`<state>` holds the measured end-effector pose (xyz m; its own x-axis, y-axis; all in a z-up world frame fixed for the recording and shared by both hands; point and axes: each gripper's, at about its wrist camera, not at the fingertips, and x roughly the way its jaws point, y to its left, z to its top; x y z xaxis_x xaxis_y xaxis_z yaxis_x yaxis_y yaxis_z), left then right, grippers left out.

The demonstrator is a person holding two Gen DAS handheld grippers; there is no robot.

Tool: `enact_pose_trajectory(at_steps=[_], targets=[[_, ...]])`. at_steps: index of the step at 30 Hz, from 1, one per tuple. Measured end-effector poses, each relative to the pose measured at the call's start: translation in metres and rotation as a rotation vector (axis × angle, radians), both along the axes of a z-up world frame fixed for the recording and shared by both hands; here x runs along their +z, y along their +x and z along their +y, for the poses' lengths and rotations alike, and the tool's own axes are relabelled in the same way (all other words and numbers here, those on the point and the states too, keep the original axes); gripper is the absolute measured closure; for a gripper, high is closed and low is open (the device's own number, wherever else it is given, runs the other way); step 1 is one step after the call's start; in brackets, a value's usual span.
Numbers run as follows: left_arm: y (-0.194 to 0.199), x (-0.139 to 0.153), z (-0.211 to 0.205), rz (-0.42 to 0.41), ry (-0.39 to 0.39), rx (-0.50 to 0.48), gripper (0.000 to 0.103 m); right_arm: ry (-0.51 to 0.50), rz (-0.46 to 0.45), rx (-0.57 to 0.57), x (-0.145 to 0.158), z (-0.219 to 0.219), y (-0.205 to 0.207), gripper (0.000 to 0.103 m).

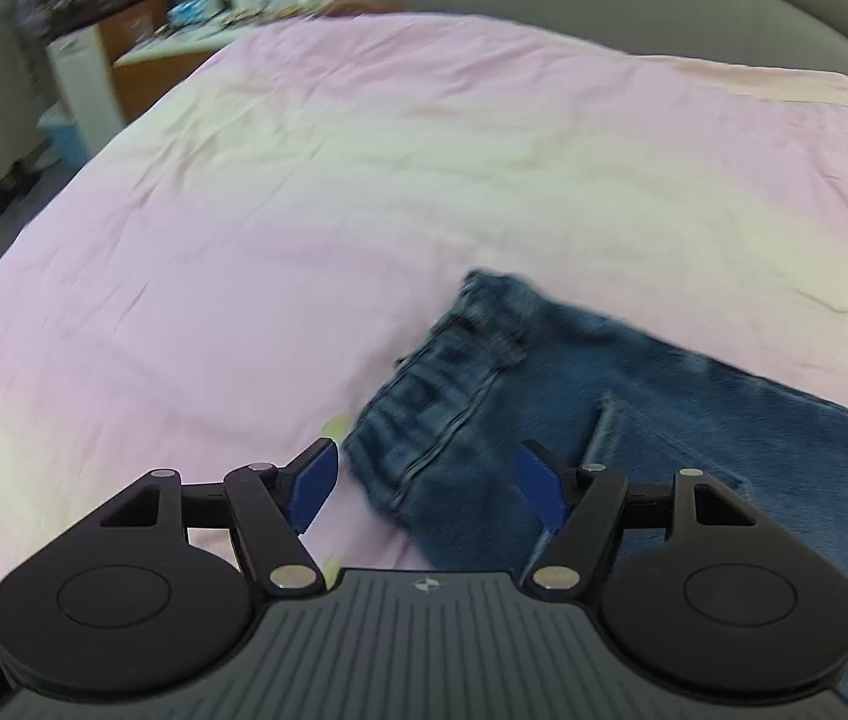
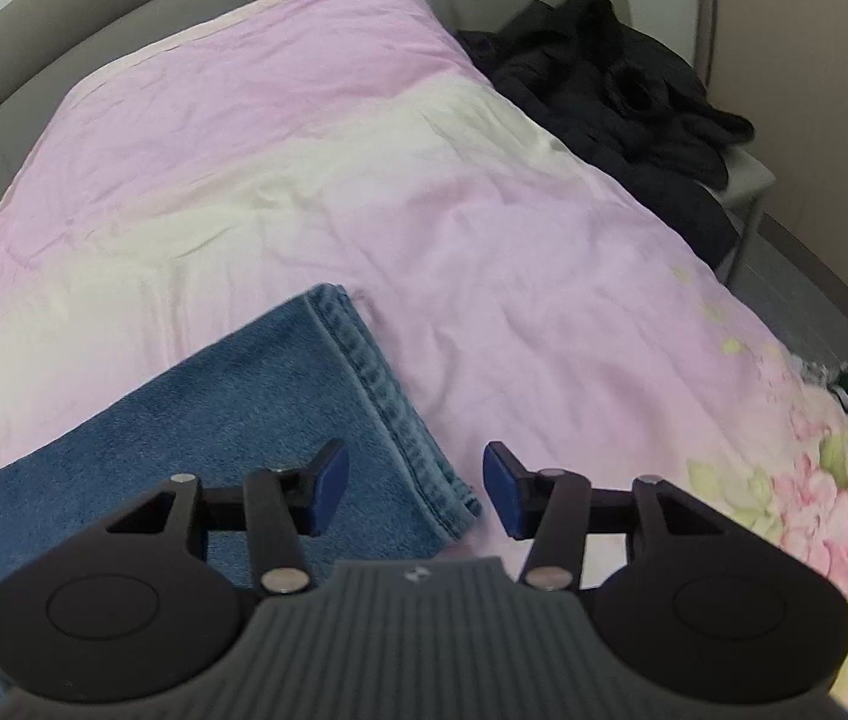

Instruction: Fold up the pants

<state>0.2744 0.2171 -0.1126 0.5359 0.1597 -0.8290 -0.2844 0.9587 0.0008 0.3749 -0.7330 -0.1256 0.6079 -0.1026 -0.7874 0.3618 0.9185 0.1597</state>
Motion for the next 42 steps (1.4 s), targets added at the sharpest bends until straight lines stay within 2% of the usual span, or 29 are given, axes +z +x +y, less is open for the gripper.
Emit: enact_pose_trajectory(at_steps=[4,6,12,13,15,16,17,18,21,23,28,31,33,37,39,42], targets=[[0.027,-0.003,-0.014,-0.002,-0.012,-0.062,0.023,-0.056,-0.016,0.109,0.003,0.017,0.034,0.056],[0.043,-0.014,-0.019,-0.001,-0.018,-0.051,0.023,-0.093,-0.005,0.145,-0.002,0.023,0.057,0.056],[0.074,-0.031,-0.017,-0.001,-0.013,-0.01,0.023,-0.14,0.038,0.148,-0.019,0.027,0.116,0.054],[0.079,-0.035,-0.016,0.004,-0.005,-0.003,0.023,-0.144,0.055,0.148,-0.024,0.026,0.124,0.056],[0.088,-0.04,-0.014,0.014,0.019,0.018,0.024,-0.167,0.075,0.154,-0.029,0.027,0.133,0.085],[0.093,-0.043,-0.013,0.019,0.03,0.03,0.026,-0.183,0.076,0.159,-0.03,0.029,0.136,0.085],[0.098,-0.046,-0.012,0.026,0.046,0.045,0.041,-0.197,0.07,0.161,-0.03,0.031,0.138,0.086],[0.103,-0.05,-0.011,0.036,0.072,0.06,0.047,-0.218,0.068,0.163,-0.031,0.033,0.141,0.087],[0.115,-0.061,-0.01,0.035,0.074,0.092,0.049,-0.257,0.039,0.144,-0.035,0.036,0.147,0.089],[0.123,-0.068,-0.015,0.038,0.105,0.096,0.05,-0.269,0.027,0.116,-0.041,0.038,0.152,0.089],[0.132,-0.078,-0.018,0.073,0.119,0.119,0.05,-0.262,0.064,0.096,-0.049,0.038,0.161,0.089],[0.124,-0.066,-0.028,0.06,0.18,0.072,0.048,-0.271,0.07,0.121,-0.035,0.038,0.156,0.08],[0.111,-0.051,-0.034,0.023,0.199,0.061,0.047,-0.245,0.056,0.145,-0.022,0.04,0.146,0.07],[0.066,-0.02,-0.058,-0.062,0.126,-0.051,0.048,-0.207,0.022,0.213,-0.002,0.063,0.115,0.068],[0.034,-0.007,-0.081,-0.098,0.111,-0.155,0.048,-0.171,0.012,0.236,0.002,0.076,0.096,0.068],[-0.011,0.0,-0.11,-0.092,0.081,-0.291,0.049,-0.091,-0.002,0.274,0.004,0.098,0.061,0.068]])
